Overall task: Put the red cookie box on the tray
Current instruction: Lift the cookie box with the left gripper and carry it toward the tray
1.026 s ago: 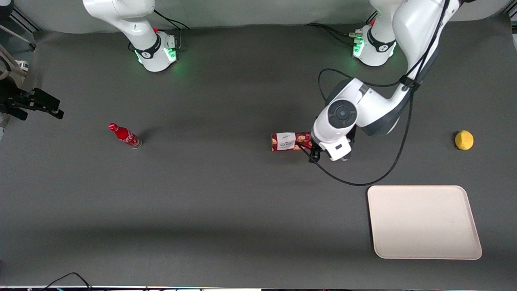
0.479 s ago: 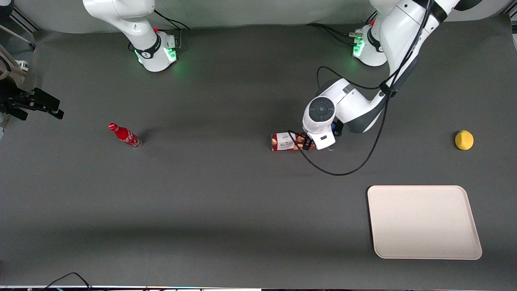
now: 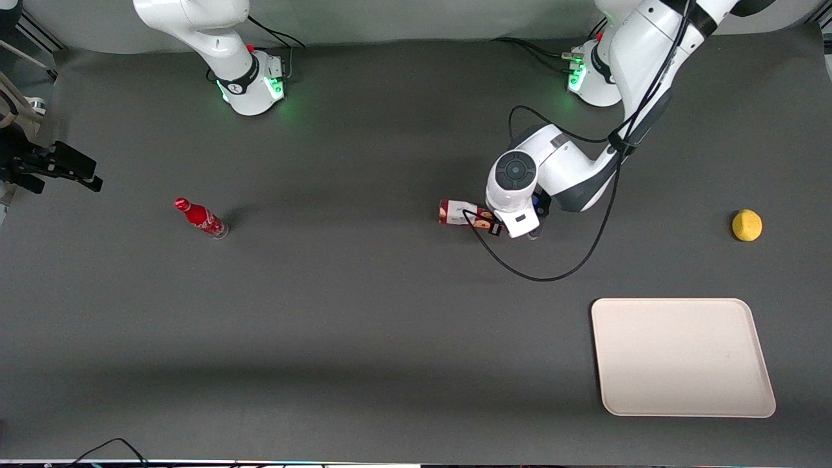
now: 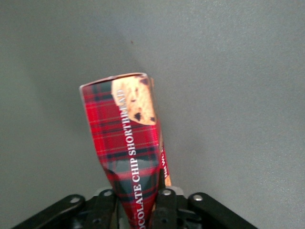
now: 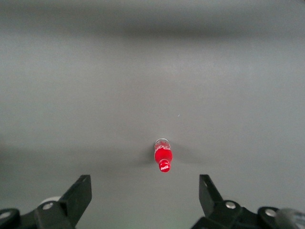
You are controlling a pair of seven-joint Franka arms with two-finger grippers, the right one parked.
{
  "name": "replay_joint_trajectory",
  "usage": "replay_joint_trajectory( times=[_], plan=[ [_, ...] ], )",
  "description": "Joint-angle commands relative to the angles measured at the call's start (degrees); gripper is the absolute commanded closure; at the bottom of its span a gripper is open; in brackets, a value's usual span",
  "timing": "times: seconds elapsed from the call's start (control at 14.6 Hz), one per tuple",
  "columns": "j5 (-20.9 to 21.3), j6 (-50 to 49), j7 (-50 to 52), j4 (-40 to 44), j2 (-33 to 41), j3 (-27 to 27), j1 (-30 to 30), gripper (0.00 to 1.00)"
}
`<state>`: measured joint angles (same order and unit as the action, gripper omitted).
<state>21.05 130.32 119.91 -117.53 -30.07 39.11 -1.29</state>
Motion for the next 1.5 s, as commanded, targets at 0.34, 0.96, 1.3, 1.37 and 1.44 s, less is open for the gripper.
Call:
replay_joint_trajectory(
  times=[0.34,0.96,1.3,1.37,1.44],
  plan=[
    [1.37,-9.70,-8.69,6.41,3.25,0.18,-4.14,1.00],
    [-4.61,-45.37,-52.70,37.86,5.19,-3.85,-10.39,1.00],
    [-4.88,-53.93,-83.19,50.71,5.11,-14.65,-10.66,1.00],
    [-4.88,-54.11,-89.43,51.77,5.02,-17.20,-10.66,1.00],
    [-4.96,-53.59,-95.85,52.65,4.67,-20.01,-10.75,1.00]
  ],
)
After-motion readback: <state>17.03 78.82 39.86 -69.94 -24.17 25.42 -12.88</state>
